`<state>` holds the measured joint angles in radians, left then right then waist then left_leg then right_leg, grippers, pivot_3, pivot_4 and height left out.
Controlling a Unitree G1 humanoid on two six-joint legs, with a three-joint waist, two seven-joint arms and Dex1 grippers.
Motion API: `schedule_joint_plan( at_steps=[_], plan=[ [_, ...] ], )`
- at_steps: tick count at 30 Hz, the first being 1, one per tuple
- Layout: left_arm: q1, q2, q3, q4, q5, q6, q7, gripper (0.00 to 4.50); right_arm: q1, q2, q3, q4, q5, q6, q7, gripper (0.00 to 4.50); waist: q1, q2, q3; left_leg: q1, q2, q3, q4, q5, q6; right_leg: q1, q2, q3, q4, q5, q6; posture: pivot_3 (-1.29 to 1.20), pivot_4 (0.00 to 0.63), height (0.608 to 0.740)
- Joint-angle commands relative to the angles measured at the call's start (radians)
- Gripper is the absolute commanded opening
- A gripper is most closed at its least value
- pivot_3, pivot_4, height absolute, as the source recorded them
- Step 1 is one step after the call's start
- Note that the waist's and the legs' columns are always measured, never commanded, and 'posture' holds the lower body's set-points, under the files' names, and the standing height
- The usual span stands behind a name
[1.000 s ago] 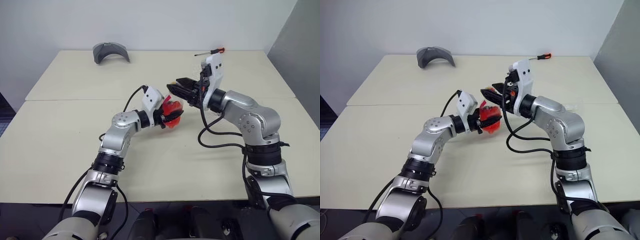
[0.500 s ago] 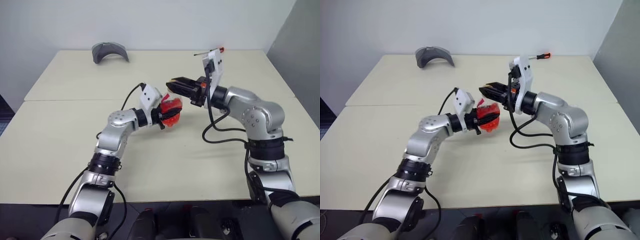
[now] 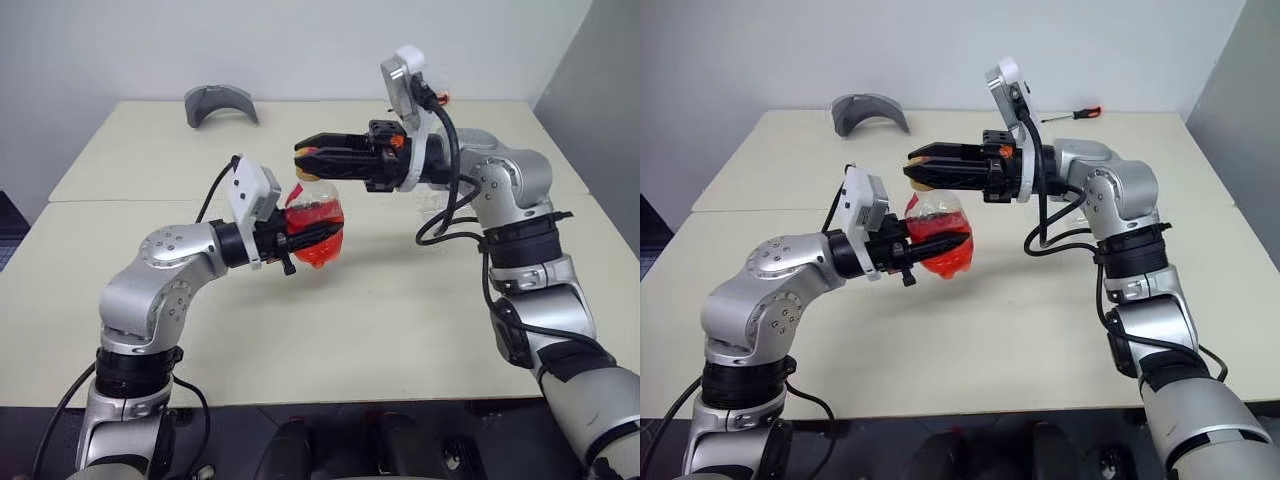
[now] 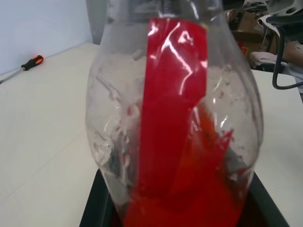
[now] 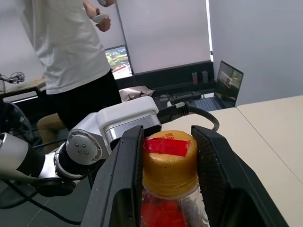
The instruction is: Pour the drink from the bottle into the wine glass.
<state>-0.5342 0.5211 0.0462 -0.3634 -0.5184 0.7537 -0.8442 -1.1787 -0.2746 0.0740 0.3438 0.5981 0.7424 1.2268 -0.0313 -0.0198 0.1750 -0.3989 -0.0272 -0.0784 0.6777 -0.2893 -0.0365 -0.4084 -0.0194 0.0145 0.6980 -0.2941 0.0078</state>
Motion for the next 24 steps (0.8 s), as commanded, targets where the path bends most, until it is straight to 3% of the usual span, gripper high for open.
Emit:
schedule_joint_plan(
  at_steps=[1,7,11,14,17,24],
  plan=[
    [-0.014,-0.017,-0.051,-0.094,-0.05,-0.004,-0.007,1.26,-0.053,0.015,0.008,0.009,-0.009,-0.005,0.006,2.29,0.0,0.0,0.0,0.0,0.0,0.0,0.0,0.0,0.0,0.0,0.0,0.0,0.0,0.0,0.0,0.0,0.15,0.74],
    [0.01,-0.02,-0.042,-0.081,-0.054,0.004,0.04,1.24,-0.014,-0.037,-0.028,-0.06,-0.01,0.032,-0.05,4.44,0.0,0.0,0.0,0.0,0.0,0.0,0.0,0.0,-0.001,-0.001,0.0,0.0,0.0,0.0,0.0,0.0,0.15,0.74],
    [0.033,-0.012,-0.042,-0.075,-0.048,-0.009,0.057,1.24,0.021,-0.063,-0.065,-0.135,0.013,0.086,-0.116,4.5,0.0,0.0,0.0,-0.001,0.0,0.0,0.0,0.0,-0.001,-0.001,0.0,0.0,0.0,0.0,0.0,0.0,0.15,0.74],
    [0.03,-0.022,-0.043,-0.012,-0.016,-0.035,0.083,1.24,0.077,-0.077,-0.126,-0.247,0.014,0.13,-0.259,4.5,0.0,0.0,0.0,-0.001,0.0,0.0,0.0,0.0,0.0,-0.001,0.0,0.0,0.0,0.0,0.0,0.0,0.15,0.74],
    [-0.042,-0.045,-0.06,0.12,0.05,-0.113,0.106,1.24,0.153,-0.067,-0.149,-0.381,-0.022,0.145,-0.433,4.5,0.003,0.0,0.0,-0.001,0.0,0.0,0.0,0.0,0.0,-0.001,0.0,0.0,0.0,0.0,0.0,0.0,0.15,0.74],
    [-0.168,-0.085,-0.081,0.286,0.1,-0.211,0.088,1.24,0.195,-0.017,-0.143,-0.485,0.005,0.193,-0.57,4.5,-0.001,0.0,0.0,-0.001,0.0,0.002,0.0,0.0,-0.001,-0.001,0.0,0.001,0.0,0.0,0.0,0.0,0.15,0.74]
  ],
)
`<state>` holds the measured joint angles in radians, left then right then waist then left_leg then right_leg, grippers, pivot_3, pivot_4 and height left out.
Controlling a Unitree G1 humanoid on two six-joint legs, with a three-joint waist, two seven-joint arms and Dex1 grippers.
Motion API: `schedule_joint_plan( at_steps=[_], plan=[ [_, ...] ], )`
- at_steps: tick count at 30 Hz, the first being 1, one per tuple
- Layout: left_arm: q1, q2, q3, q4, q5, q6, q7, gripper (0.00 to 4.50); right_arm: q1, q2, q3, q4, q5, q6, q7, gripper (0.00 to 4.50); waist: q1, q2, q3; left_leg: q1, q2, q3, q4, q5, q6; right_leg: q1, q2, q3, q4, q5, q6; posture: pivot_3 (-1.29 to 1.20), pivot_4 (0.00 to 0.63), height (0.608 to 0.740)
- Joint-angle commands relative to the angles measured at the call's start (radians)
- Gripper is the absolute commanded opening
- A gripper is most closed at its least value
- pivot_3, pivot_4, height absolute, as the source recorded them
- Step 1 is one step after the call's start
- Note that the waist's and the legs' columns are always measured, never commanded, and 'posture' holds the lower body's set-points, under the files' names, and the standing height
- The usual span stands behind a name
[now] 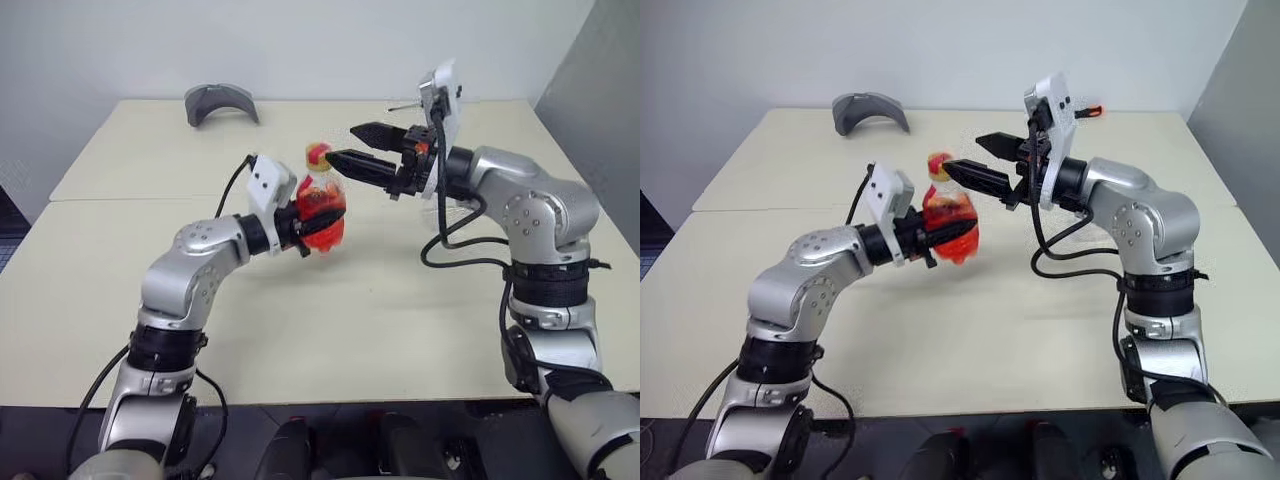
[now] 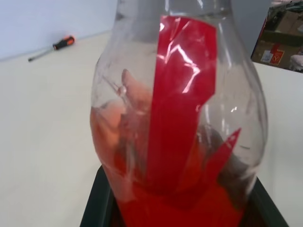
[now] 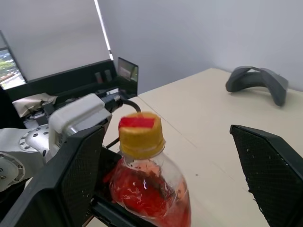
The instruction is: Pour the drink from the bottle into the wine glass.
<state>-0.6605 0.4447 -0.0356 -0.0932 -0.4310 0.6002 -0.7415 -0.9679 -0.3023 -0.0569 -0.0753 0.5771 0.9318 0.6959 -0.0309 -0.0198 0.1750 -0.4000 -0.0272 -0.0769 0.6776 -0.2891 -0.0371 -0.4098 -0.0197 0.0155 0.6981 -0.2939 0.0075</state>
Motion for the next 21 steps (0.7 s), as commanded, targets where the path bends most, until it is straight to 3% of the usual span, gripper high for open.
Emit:
schedule_joint_plan(
  at_steps=[1,19,21],
  plan=[
    [-0.052,-0.016,-0.001,0.031,0.018,-0.07,-0.017,1.24,-0.018,0.018,-0.007,-0.068,0.024,0.004,-0.051,4.5,-0.003,0.0,0.0,0.0,0.0,0.0,0.0,0.0,0.0,0.0,0.0,0.0,0.0,0.0,0.0,0.0,0.15,0.74],
    [-0.033,-0.048,-0.014,0.05,0.037,-0.115,-0.033,1.24,-0.063,0.088,0.004,-0.007,0.021,-0.008,-0.151,4.5,-0.002,0.0,0.0,0.0,0.0,0.0,0.0,0.0,0.0,-0.001,0.0,0.0,0.001,0.0,0.0,0.0,0.15,0.74],
    [-0.035,-0.047,-0.011,0.053,0.037,-0.115,-0.031,1.24,-0.066,0.089,0.005,-0.001,0.022,-0.012,-0.15,4.09,-0.002,0.0,0.0,0.0,0.0,0.0,0.0,0.0,0.0,-0.001,0.0,0.0,0.001,0.0,0.0,0.0,0.15,0.74]
  ],
)
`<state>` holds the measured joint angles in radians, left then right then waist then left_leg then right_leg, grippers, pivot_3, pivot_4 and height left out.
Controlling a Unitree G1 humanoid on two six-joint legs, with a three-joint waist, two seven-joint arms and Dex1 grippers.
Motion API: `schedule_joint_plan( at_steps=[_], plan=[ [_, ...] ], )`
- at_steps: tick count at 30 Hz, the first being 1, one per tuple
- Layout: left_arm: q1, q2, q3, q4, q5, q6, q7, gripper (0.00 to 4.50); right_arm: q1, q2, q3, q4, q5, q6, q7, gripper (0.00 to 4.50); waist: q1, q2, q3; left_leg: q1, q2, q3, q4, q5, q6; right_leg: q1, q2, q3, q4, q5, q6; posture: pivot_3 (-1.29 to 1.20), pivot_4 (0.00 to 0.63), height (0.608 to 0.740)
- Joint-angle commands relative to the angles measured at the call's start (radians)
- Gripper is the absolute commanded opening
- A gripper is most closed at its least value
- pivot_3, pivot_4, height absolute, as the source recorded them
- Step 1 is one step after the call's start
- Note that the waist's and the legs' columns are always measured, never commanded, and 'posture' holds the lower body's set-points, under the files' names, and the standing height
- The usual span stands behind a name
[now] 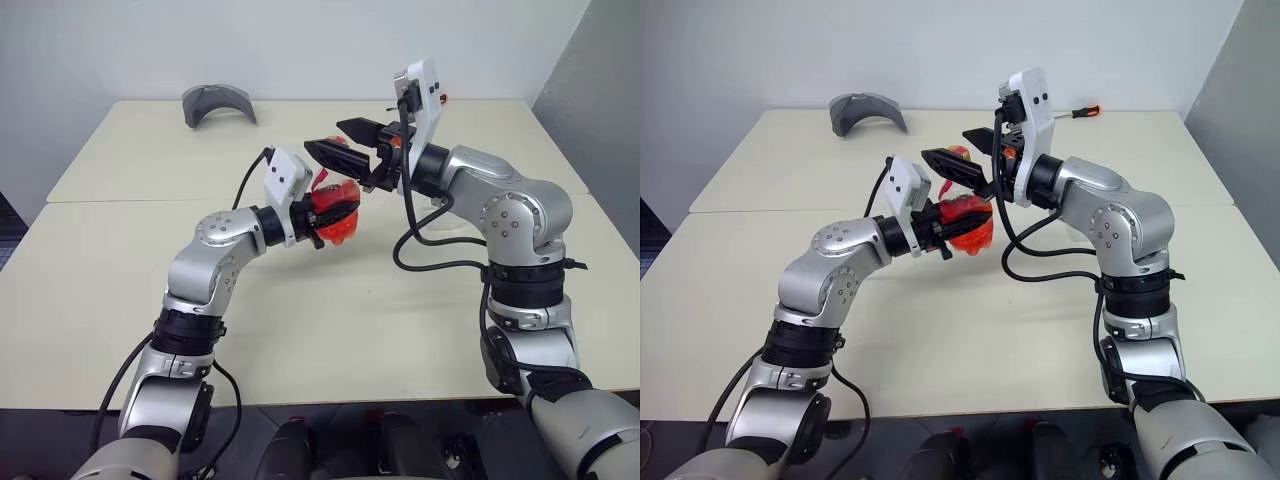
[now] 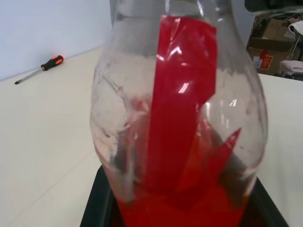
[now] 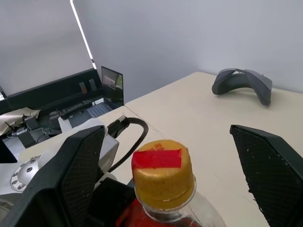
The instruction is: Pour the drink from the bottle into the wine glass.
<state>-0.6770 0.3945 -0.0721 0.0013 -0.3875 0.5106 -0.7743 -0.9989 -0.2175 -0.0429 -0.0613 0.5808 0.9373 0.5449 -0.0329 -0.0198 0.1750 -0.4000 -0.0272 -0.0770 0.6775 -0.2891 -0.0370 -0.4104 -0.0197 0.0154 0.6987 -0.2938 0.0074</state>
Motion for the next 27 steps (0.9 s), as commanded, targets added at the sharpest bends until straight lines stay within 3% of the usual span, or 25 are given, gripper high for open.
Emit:
schedule_joint_plan(
  at_steps=[1,8,9,19,22,27],
  plan=[
    [-0.02,0.001,0.031,-0.038,-0.009,-0.022,0.006,1.24,-0.037,0.005,-0.009,-0.01,0.018,-0.02,0.004,3.88,0.0,0.0,0.0,0.0,0.0,0.0,0.0,0.0,0.0,0.0,0.0,0.0,0.0,0.0,0.0,0.0,0.15,0.74],
    [-0.023,0.005,0.039,-0.034,-0.013,-0.018,0.011,1.24,-0.039,-0.006,0.005,-0.005,0.023,-0.032,0.044,1.37,0.0,0.0,0.0,0.0,0.0,0.0,0.0,0.0,0.0,0.0,0.0,0.0,0.0,0.0,0.0,0.0,0.15,0.74],
    [-0.024,0.005,0.04,-0.033,-0.013,-0.018,0.012,1.24,-0.037,-0.007,0.007,-0.009,0.025,-0.031,0.05,1.19,0.0,0.0,0.0,0.0,0.0,0.0,0.0,0.0,0.0,0.0,0.0,0.0,0.0,0.0,0.0,0.0,0.15,0.74],
    [-0.027,0.006,0.038,-0.047,-0.018,-0.011,0.011,1.19,-0.041,-0.022,0.02,0.0,0.034,-0.031,0.109,1.2,0.0,0.0,0.0,0.0,0.0,0.0,0.0,0.0,0.0,0.0,0.0,0.0,0.0,0.0,0.0,0.0,0.15,0.74],
    [-0.017,0.026,0.037,-0.103,-0.047,0.025,-0.017,1.19,-0.069,-0.045,0.029,0.066,0.064,-0.048,0.238,1.2,0.0,0.0,0.0,0.0,0.0,0.0,0.0,0.0,0.0,0.0,0.0,0.0,0.0,0.0,0.0,0.0,0.15,0.74],
    [0.122,0.1,0.049,-0.398,-0.165,0.175,-0.025,1.17,-0.139,-0.07,0.12,0.231,0.049,-0.139,0.534,1.2,-0.021,0.0,0.0,0.001,0.0,0.0,-0.001,0.0,0.0,0.0,0.0,0.001,-0.001,0.0,0.0,0.0,0.15,0.74]
  ],
)
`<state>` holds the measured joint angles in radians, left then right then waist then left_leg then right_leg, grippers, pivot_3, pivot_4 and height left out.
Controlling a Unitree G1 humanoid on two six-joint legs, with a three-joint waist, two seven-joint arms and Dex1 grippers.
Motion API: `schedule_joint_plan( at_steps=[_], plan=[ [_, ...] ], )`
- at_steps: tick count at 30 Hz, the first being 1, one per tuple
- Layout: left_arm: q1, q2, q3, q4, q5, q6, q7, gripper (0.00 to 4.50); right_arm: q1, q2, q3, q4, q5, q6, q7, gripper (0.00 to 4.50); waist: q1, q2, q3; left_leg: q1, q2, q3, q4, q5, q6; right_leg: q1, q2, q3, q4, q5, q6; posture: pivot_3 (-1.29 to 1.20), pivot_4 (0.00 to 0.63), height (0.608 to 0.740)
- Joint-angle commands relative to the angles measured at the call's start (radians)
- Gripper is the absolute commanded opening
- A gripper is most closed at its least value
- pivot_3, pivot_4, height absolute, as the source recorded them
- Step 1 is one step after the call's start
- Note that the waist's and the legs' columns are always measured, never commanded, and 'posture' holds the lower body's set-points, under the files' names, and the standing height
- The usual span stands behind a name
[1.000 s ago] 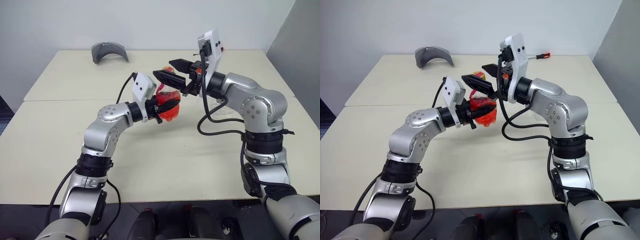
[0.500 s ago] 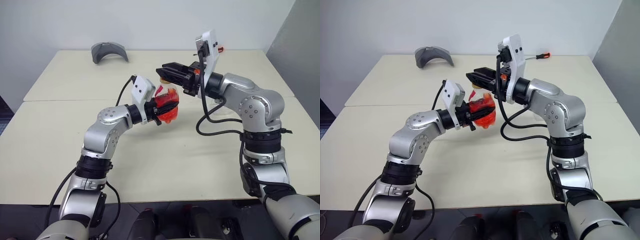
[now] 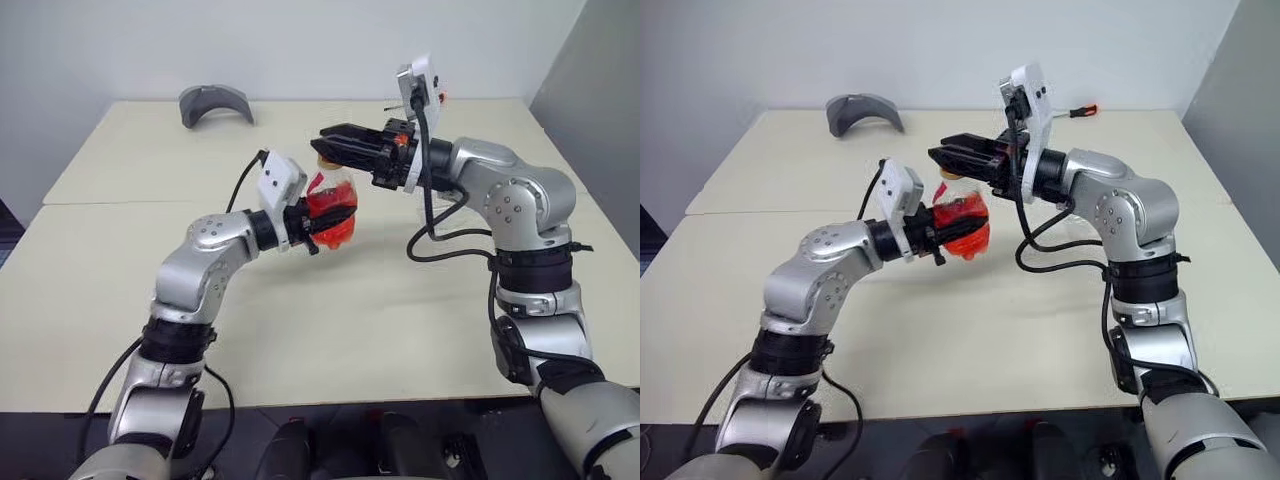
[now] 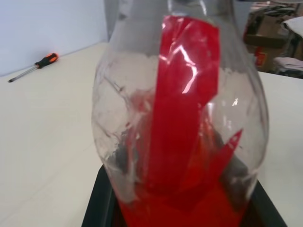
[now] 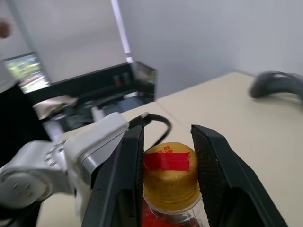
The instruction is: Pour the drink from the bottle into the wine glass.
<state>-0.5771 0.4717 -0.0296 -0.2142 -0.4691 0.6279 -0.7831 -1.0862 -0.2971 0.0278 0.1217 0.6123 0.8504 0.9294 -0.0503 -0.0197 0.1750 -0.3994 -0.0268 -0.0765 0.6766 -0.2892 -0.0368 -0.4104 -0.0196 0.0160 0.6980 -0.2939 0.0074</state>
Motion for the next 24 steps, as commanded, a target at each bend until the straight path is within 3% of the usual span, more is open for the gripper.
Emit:
schedule_joint_plan(
  at_steps=[1,4,9,14,18,24],
  plan=[
    [0.04,0.043,0.019,-0.23,-0.11,0.087,-0.016,1.16,-0.069,0.009,0.076,0.084,0.002,-0.084,0.216,1.2,-0.004,0.0,0.0,0.0,0.0,0.0,0.0,0.0,0.0,0.0,0.0,0.0,0.0,0.0,0.0,0.0,0.15,0.74],
    [0.057,0.078,0.056,-0.315,-0.171,0.154,-0.001,1.16,-0.113,0.021,0.121,0.176,-0.035,-0.15,0.341,1.2,-0.004,0.0,0.0,0.0,0.0,-0.001,0.001,-0.002,0.003,0.0,0.0,-0.001,0.001,0.0,0.0,0.0,0.15,0.74],
    [0.048,0.105,0.081,-0.354,-0.203,0.203,0.025,1.16,-0.172,0.058,0.14,0.309,-0.093,-0.244,0.425,1.2,0.0,0.0,0.0,0.0,0.0,-0.001,0.001,-0.001,0.002,0.001,0.0,-0.001,0.0,0.0,0.0,0.0,0.15,0.74],
    [0.074,0.11,0.08,-0.337,-0.181,0.188,0.044,1.16,-0.184,0.046,0.106,0.342,-0.101,-0.229,0.436,2.88,0.001,0.0,0.0,0.0,0.0,-0.001,0.001,0.0,0.0,0.001,0.0,-0.001,0.0,0.0,0.0,0.0,0.15,0.74],
    [0.089,0.082,0.065,-0.245,-0.106,0.119,0.089,1.16,-0.134,0.01,0.065,0.257,-0.099,-0.195,0.35,4.36,0.014,0.0,0.0,0.0,0.0,-0.001,0.001,0.0,0.0,0.0,0.0,-0.001,0.0,0.0,0.0,0.0,0.15,0.74],
    [0.086,0.048,0.061,-0.136,-0.036,0.036,0.126,1.16,-0.022,-0.014,-0.046,0.035,-0.057,-0.055,0.094,4.5,0.021,0.0,0.0,-0.001,0.0,-0.001,0.001,0.0,0.0,0.0,0.0,-0.001,0.0,0.0,0.0,0.0,0.15,0.74]
  ],
)
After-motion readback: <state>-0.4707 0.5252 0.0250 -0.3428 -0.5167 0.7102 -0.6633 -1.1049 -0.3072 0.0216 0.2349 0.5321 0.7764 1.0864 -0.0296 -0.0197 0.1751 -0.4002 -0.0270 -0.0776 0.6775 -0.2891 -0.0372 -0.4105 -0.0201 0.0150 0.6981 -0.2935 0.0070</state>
